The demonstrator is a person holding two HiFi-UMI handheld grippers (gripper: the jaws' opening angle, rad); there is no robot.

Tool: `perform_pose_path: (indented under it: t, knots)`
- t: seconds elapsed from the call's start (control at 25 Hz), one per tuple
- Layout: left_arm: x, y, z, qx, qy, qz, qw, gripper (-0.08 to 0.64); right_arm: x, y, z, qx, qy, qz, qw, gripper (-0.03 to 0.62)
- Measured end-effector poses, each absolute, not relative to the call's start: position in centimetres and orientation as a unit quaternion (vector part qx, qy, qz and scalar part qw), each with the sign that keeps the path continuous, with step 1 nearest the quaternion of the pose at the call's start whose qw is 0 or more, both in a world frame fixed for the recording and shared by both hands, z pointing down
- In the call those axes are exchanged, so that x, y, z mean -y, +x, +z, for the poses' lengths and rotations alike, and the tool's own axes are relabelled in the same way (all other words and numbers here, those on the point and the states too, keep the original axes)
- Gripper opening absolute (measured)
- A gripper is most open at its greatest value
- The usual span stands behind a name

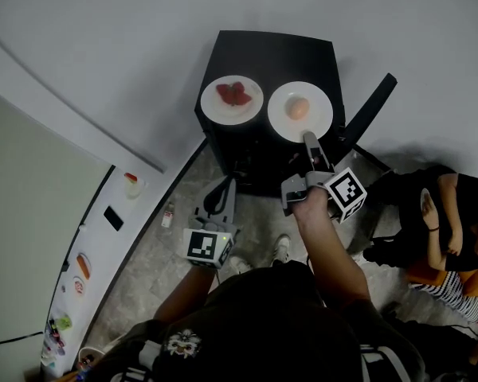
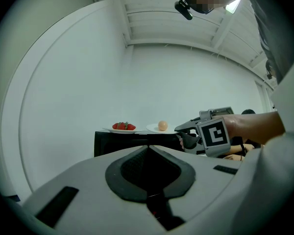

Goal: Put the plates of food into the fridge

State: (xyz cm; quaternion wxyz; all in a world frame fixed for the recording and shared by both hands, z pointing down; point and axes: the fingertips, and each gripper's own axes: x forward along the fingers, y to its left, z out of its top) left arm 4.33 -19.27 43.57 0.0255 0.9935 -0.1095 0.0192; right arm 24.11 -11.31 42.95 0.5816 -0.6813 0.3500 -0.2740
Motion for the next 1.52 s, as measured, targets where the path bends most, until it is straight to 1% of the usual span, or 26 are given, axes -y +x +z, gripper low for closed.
perform_pose_path:
  t: [0.2,0.48,0.88,1.0,1.2,1.52]
  knots:
    - [17.3,2.7,43.3,0.104,0.994,0.017,0.018,0.023,8.2,21.0,42.2,-0.366,-0.670,-0.269,0.587,0.035]
    - [17.1,1.7,43.9,0.100,0.995,0.022,0.019,0.023,6.9,17.8,42.5,-0.383,-0.662,-0.278,0.581,0.035]
    - [17.5,1.3,45.3,0.101,0.994,0.027,0.023,0.023,4.9,14.3,46.8,-0.380,-0.674,-0.315,0.550,0.035]
    - [17.4,1.5,45.2,0.102,0.994,0.022,0.031,0.023,4.7,13.8,48.4,-0.374,-0.676,-0.327,0.544,0.035]
    - [17.6,1.8,46.1,0.100,0.994,0.033,0.025,0.023,4.7,13.6,50.6,-0.361,-0.679,-0.345,0.538,0.035]
    - [18.4,2.2,46.9,0.102,0.994,0.040,0.024,0.023,5.3,15.1,53.7,-0.335,-0.690,-0.357,0.533,0.035]
